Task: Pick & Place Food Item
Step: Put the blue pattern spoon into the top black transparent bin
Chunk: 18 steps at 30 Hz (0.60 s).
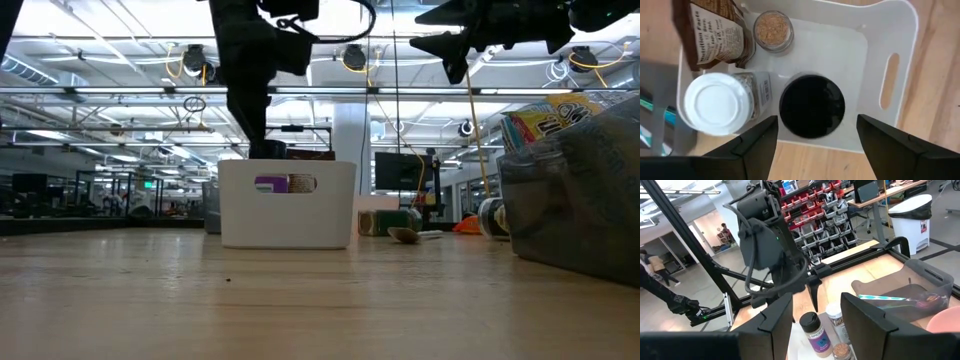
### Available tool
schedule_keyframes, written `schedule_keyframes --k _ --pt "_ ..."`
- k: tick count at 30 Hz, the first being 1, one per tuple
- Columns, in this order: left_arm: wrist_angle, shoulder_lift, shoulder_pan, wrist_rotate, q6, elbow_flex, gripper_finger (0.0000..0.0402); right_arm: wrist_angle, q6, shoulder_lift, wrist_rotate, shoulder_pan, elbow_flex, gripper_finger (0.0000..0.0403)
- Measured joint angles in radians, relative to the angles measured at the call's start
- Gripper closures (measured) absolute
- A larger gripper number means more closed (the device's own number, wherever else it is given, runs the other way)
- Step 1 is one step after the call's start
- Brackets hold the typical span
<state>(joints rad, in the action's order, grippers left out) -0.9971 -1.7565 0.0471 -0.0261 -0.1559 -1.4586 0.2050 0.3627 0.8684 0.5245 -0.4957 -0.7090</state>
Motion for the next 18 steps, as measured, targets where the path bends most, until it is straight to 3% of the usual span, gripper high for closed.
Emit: schedule_keyframes --k 9,18 --pt "-0.030 0.110 0.001 0.001 -0.012 -0.035 0.0133 0.001 0.000 0.000 -0.002 0.000 0.000 0.0245" --pt "0.038 0.231 0.016 0.007 -0.073 -0.209 0.0155 0.001 0.000 0.000 -0.046 0.000 0.000 0.0245"
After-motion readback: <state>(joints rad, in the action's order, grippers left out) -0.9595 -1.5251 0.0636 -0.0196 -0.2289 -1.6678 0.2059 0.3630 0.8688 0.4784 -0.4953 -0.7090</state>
